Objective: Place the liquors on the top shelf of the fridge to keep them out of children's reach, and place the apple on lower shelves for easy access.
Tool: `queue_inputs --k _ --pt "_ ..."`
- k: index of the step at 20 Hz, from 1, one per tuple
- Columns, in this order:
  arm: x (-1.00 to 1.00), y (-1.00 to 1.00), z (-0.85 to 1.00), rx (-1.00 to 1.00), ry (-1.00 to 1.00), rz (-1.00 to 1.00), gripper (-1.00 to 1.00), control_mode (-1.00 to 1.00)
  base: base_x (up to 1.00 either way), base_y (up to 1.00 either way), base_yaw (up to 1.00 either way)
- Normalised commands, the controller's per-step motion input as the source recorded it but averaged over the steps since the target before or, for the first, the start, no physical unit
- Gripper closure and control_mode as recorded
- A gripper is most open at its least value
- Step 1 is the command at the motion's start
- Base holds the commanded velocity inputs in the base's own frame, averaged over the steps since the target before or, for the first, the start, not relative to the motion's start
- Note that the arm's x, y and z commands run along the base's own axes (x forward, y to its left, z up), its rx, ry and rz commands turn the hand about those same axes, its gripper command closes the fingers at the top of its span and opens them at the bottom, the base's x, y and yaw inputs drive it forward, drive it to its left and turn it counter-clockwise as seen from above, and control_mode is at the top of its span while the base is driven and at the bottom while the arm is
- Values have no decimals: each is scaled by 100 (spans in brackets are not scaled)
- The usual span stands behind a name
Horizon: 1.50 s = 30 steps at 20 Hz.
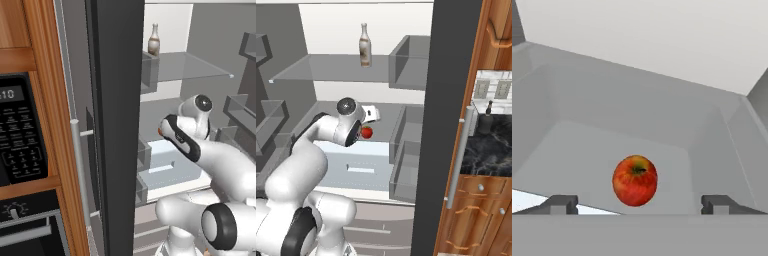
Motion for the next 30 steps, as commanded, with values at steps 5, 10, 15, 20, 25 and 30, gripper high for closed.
queue_inputs --k 5,10,15,20,25,30 --pt "-87 0 7 -8 16 0 -100 -100 0 0 0" --pt "-99 0 16 -1 1 0 -100 -100 0 0 0" --pt "-100 0 19 2 0 -6 -100 -100 0 0 0" --pt "-100 0 50 23 0 -27 -100 -100 0 0 0" --pt "-80 -1 70 28 1 -28 -100 -100 0 0 0" --pt "-52 -1 19 3 4 -5 -100 -100 0 0 0"
